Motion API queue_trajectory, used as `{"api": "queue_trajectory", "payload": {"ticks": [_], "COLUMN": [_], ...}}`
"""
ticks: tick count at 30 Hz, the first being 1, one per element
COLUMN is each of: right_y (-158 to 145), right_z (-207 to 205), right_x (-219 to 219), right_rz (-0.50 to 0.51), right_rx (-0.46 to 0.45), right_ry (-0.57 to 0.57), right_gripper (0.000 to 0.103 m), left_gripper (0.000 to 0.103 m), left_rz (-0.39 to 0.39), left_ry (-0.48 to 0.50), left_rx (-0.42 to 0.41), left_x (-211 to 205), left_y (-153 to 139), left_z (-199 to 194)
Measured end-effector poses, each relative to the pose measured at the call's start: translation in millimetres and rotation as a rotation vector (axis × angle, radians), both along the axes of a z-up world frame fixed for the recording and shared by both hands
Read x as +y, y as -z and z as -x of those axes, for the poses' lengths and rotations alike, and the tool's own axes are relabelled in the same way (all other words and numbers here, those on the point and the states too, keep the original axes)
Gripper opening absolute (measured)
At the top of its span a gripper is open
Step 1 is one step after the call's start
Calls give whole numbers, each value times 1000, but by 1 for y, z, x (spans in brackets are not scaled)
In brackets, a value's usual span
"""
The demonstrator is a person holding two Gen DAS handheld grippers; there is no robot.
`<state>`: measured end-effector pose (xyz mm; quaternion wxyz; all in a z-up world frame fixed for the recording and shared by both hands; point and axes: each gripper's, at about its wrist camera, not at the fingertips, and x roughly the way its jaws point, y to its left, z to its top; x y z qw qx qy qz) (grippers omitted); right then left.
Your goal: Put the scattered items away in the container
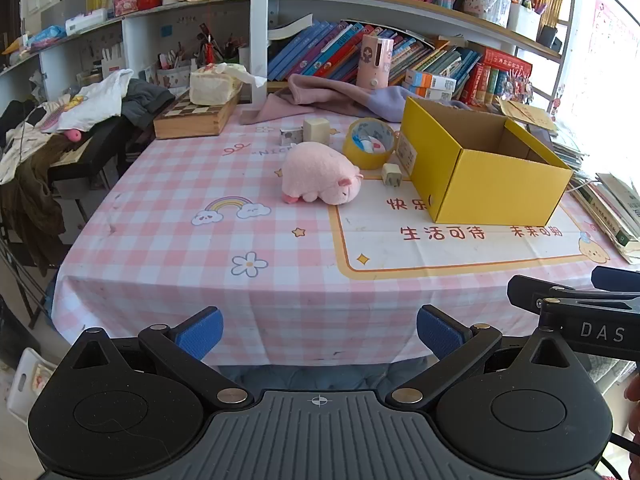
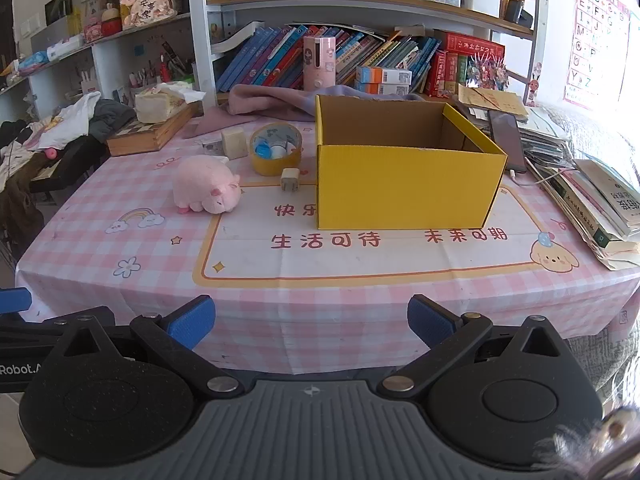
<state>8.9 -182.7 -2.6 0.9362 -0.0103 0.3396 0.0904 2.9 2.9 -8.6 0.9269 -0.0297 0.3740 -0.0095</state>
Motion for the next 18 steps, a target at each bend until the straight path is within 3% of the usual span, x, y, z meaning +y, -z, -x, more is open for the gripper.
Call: {"api": "queue_trajectory", "payload": {"ticks": [18], "right_y": [-3], "right_z": [-1], "right_x": [2], "right_rz": [7], "right_rx": [2], "right_ry": [2], "right_gripper": [103], "left_gripper": [103], "left_rz": [-2], "left_ry": [2], "left_rx": [-6], "left_x": [-1], "left_y": [2], "left_z": [1]}}
